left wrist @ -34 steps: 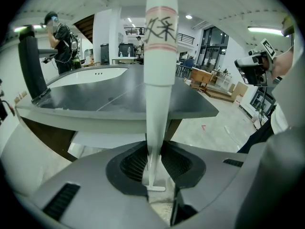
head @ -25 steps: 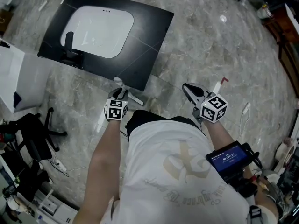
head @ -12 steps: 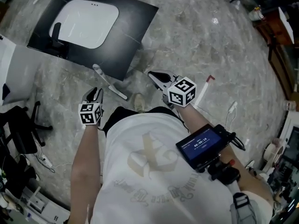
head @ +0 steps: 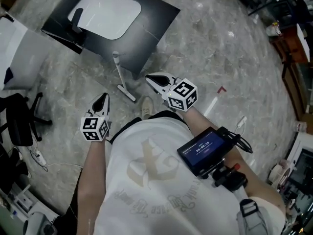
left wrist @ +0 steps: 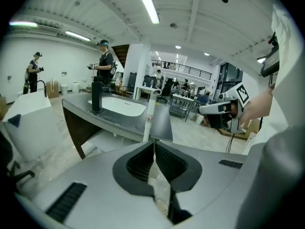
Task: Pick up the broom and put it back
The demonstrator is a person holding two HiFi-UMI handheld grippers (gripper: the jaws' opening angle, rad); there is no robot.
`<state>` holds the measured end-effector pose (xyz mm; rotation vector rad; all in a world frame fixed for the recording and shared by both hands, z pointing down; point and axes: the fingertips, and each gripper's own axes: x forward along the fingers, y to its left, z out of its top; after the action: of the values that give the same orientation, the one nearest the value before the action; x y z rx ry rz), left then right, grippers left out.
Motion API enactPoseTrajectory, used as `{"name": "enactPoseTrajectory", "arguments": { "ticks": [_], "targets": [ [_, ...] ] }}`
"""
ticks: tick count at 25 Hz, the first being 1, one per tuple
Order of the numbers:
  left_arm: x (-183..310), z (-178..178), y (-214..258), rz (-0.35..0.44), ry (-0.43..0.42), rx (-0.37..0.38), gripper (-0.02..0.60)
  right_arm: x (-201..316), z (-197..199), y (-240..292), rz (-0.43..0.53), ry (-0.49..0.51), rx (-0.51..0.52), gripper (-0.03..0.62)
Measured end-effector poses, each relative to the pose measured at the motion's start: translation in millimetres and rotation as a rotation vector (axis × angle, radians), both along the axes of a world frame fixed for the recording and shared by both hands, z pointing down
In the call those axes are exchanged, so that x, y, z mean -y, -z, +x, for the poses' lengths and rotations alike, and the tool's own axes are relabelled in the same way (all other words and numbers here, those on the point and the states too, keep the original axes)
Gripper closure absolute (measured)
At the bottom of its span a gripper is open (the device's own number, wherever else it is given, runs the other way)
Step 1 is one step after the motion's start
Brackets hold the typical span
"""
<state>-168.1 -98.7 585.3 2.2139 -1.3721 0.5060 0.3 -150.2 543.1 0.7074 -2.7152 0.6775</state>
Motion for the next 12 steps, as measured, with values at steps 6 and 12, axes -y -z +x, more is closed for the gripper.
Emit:
{"name": "enactPoseTrajectory", "arguments": {
  "ticks": [6, 12],
  "targets": [
    [-43.6, -19.8, 29.7, 0.073, 0.033, -0.039, 0.569, -44.0, -36.6, 8.3, 0.029, 0.066, -0.007, 0.577],
    [-79.6, -30.4, 33.8, 0.084, 0.066, -0.059, 0.569, -74.2, -46.3, 9.1, 0.033, 0.079, -0.006, 0.577]
  ]
}}
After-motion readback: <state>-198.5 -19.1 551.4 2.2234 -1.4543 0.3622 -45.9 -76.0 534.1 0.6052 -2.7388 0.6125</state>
